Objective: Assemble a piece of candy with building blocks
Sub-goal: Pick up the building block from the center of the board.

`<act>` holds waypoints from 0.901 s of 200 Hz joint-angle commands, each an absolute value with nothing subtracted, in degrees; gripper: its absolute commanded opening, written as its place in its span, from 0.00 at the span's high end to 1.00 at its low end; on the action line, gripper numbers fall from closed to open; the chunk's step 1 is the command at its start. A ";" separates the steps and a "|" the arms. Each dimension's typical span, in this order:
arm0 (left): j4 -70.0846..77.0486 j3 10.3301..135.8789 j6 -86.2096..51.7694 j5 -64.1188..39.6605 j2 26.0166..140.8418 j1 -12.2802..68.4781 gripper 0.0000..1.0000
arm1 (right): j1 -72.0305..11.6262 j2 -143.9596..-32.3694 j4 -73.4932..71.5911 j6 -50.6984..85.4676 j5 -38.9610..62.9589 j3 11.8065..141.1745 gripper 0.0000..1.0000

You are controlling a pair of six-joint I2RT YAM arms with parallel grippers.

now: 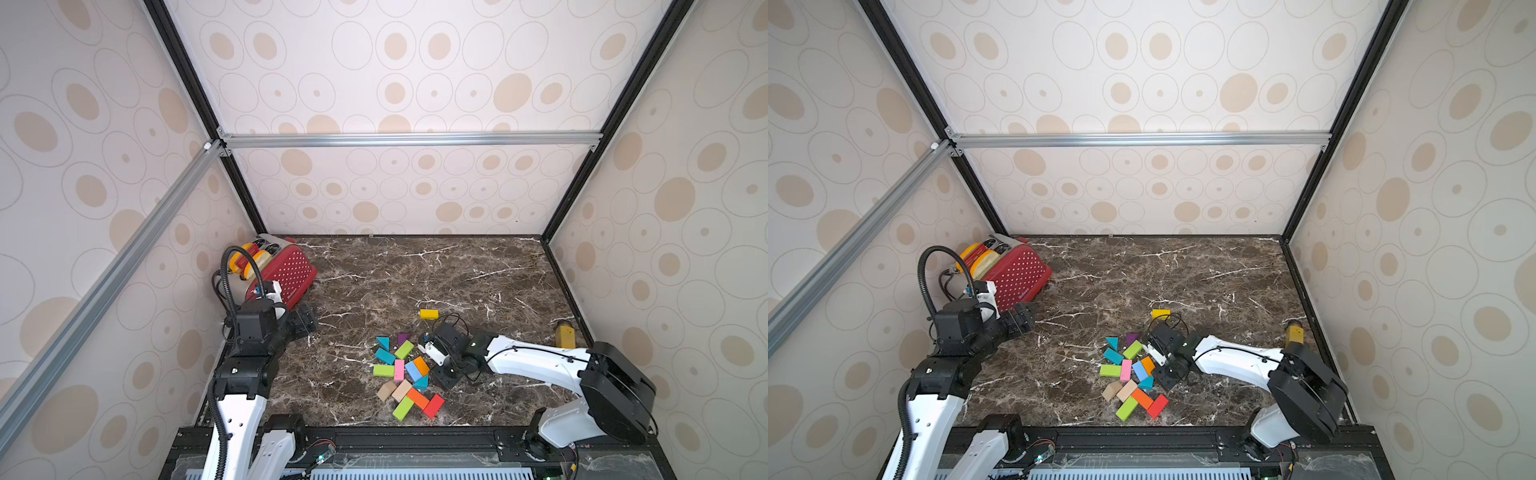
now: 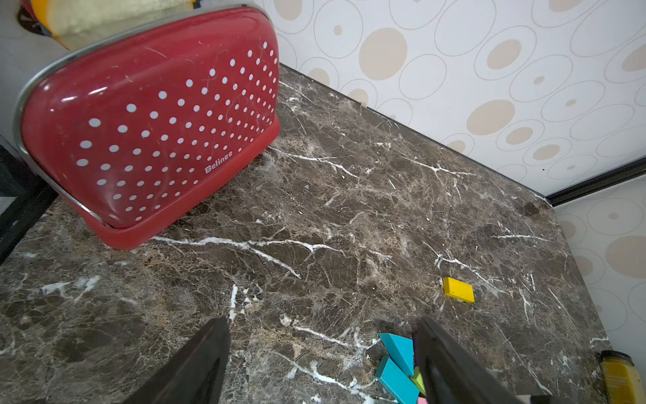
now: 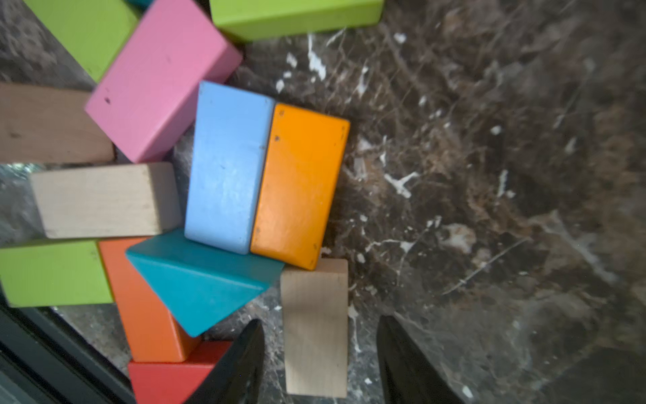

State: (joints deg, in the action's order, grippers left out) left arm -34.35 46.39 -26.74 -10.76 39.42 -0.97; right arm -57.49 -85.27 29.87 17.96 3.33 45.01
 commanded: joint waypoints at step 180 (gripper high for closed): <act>-34.09 46.43 -25.97 -9.63 38.02 -0.96 0.15 | -36.62 -87.12 34.97 -17.88 10.03 62.25 0.70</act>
